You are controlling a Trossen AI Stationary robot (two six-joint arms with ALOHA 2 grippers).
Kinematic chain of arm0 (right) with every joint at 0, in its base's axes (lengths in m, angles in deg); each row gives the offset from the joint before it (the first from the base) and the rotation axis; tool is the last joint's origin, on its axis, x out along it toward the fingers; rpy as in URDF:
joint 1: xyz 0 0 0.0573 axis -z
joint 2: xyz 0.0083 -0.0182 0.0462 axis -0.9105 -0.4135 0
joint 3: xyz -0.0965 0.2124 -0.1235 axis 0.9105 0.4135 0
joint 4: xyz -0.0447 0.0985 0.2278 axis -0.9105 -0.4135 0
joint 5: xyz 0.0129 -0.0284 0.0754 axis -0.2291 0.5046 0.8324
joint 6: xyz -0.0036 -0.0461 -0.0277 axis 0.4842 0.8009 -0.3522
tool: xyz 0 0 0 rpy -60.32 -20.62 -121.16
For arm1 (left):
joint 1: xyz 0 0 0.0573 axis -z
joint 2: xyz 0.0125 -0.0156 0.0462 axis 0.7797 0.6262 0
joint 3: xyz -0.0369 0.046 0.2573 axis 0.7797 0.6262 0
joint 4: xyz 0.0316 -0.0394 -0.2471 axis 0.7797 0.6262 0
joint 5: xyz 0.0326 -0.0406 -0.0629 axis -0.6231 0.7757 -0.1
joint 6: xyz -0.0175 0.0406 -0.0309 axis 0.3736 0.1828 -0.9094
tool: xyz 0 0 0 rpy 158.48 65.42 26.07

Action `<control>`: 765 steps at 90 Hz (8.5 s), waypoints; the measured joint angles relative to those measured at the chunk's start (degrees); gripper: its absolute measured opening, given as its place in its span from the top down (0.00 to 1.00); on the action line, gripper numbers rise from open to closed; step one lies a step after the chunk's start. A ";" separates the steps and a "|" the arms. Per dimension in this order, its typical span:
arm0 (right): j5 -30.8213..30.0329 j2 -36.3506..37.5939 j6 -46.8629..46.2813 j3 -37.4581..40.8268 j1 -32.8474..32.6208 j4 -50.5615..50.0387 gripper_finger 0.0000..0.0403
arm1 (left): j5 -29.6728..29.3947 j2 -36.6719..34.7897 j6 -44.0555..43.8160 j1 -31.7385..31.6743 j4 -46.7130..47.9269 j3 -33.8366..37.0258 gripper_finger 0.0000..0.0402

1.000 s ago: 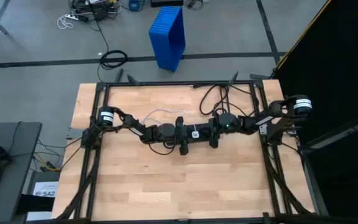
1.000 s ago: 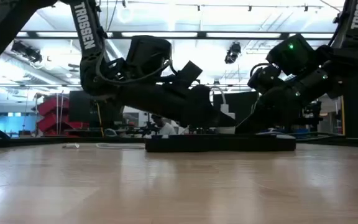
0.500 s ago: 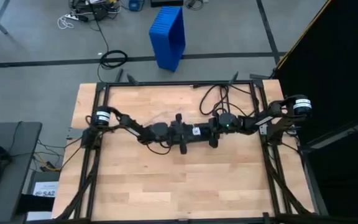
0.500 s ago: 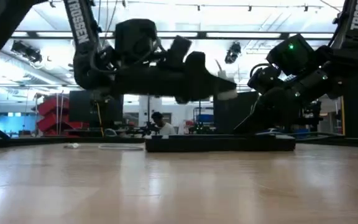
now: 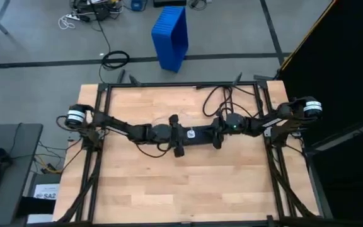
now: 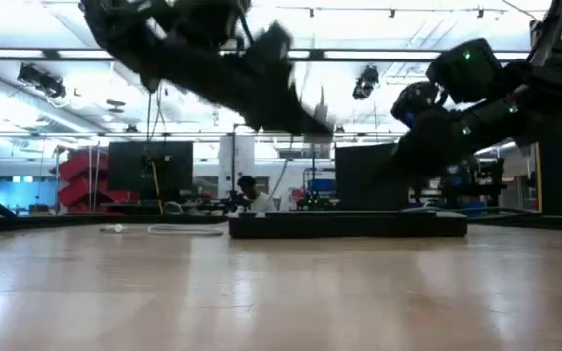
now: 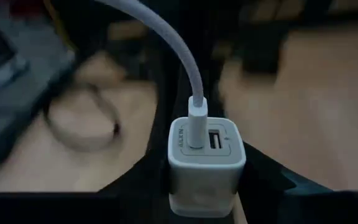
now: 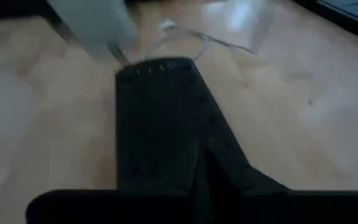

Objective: Insert USB
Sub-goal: Remove the white charger cable from the white charger adapter

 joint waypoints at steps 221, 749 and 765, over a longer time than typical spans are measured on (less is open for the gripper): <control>-8.95 -9.18 9.22 -7.96 -12.68 17.68 0.76 | 6.51 4.79 -1.25 0.48 -9.21 -0.26 0.68; 10.54 -15.40 2.86 -17.66 -9.44 7.30 0.43 | -55.39 -9.68 15.83 14.46 23.31 3.50 1.00; 10.51 -15.40 2.87 -17.66 -9.44 7.83 0.39 | -42.17 -19.56 -20.94 10.13 54.68 4.89 1.00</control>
